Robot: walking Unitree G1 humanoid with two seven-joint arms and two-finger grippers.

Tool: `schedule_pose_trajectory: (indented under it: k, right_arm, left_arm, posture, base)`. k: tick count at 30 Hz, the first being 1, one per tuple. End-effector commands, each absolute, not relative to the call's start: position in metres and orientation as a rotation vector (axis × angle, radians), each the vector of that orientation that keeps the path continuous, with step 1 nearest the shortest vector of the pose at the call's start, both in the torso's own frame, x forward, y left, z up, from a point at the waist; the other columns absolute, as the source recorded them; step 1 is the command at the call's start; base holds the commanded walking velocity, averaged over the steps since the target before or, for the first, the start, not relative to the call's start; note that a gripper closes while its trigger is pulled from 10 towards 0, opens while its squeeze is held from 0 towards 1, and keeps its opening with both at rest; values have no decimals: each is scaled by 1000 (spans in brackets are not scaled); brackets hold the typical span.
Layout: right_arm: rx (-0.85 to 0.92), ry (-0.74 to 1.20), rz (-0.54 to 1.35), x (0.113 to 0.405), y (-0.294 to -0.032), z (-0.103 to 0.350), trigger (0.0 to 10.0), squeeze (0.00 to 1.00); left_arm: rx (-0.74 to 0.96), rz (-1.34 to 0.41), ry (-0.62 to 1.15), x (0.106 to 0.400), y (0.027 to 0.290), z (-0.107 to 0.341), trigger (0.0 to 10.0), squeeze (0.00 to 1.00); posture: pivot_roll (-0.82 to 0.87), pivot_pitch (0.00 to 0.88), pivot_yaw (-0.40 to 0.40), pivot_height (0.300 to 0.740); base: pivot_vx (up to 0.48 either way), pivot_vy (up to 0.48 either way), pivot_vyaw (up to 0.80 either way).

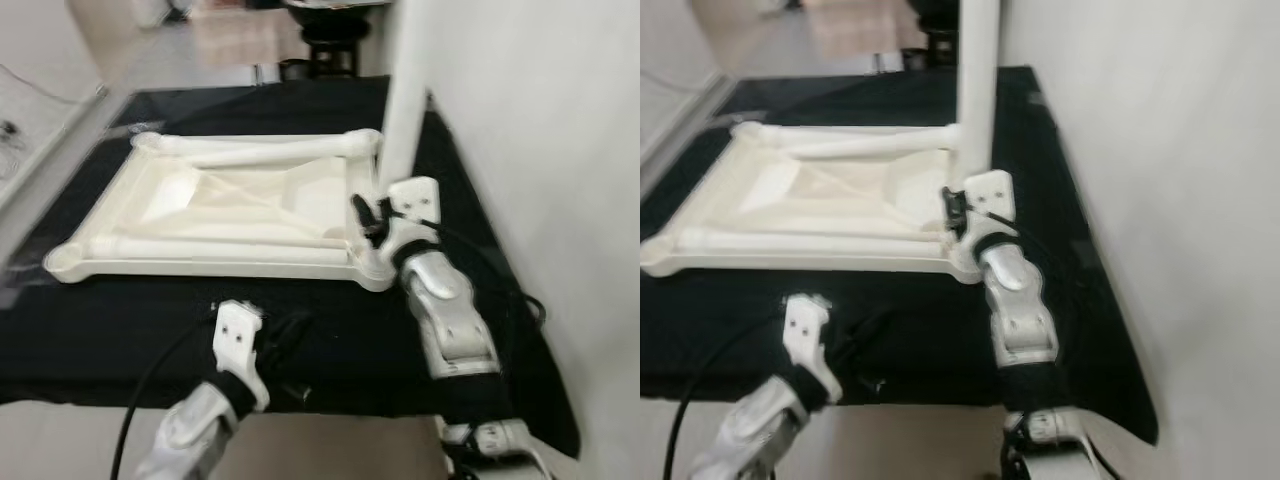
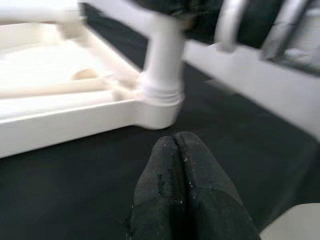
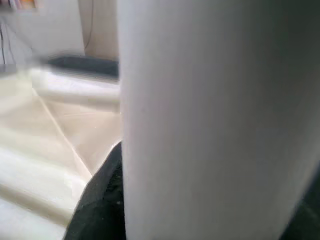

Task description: Building children table

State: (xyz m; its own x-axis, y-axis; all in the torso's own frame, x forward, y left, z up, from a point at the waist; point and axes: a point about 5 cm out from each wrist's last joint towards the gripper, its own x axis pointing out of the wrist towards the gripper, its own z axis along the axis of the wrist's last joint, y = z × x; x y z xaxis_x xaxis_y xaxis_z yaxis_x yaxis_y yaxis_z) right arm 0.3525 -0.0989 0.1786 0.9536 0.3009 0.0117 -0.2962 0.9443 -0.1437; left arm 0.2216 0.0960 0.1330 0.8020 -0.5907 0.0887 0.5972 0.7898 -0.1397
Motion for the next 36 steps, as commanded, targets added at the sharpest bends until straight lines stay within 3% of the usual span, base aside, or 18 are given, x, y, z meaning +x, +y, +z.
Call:
schedule_pose_trajectory:
  k: [1, 6, 7, 8, 11, 16, 22, 23, 24, 25, 26, 36]
  right_arm:
    - [-119, 136, 357, 348, -98, 143, 10000, 1000]
    - [-128, 74, 432, 352, -96, 159, 10000, 1000]
    - [-108, 33, 524, 353, -94, 170, 10000, 0]
    - [-108, 33, 524, 353, -94, 170, 10000, 0]
    - [-93, -74, 838, 353, -95, 197, 10000, 0]
    - [-186, -55, 1043, 354, -101, 198, 10000, 0]
    - [-182, -5, 1118, 361, -107, 197, 10000, 0]
    - [-174, 9, 1130, 364, -109, 197, 6980, 0]
    - [-174, 9, 1130, 364, -109, 197, 6980, 0]
    - [-162, 21, 1139, 366, -111, 197, 3843, 0]
    - [-151, 29, 1147, 368, -114, 197, 0, 0]
    - [-123, 53, 1094, 376, -127, 193, 0, 0]
  left_arm:
    - [-165, -613, -15, 221, 101, 127, 10000, 0]
    - [-165, -609, -18, 222, 102, 128, 10000, 0]
    - [-166, -612, -17, 223, 103, 129, 10000, 0]
    - [-166, -612, -17, 223, 103, 129, 10000, 0]
    - [-170, -620, -16, 225, 103, 130, 10000, 0]
    - [-171, -622, -16, 226, 103, 131, 10000, 0]
    - [-170, -621, -19, 226, 102, 132, 10000, 0]
    - [-169, -620, -20, 226, 102, 132, 10000, 0]
    - [-169, -620, -20, 226, 102, 132, 10000, 0]
    - [-169, -619, -21, 226, 101, 132, 10000, 0]
    - [-169, -619, -21, 225, 101, 133, 10000, 0]
    - [-172, -622, -19, 225, 100, 133, 10000, 0]
  posture:
    - [10, 128, 20, 740]
    - [11, 138, 26, 740]
    - [11, 144, 30, 740]
    - [11, 144, 30, 740]
    - [17, 151, 35, 740]
    - [47, 159, 38, 740]
    - [63, 164, 32, 740]
    - [68, 169, 29, 740]
    - [68, 169, 29, 740]
    - [68, 172, 26, 740]
    - [69, 174, 25, 740]
    - [68, 181, 21, 740]
  base:
    - [0, 0, 0]
    - [0, 0, 0]
    - [0, 0, 0]
    - [0, 0, 0]
    - [0, 0, 0]
    - [0, 0, 0]
    - [0, 0, 0]
    - [0, 0, 0]
    - [0, 0, 0]
    - [0, 0, 0]
    - [0, 0, 0]
    - [0, 0, 0]
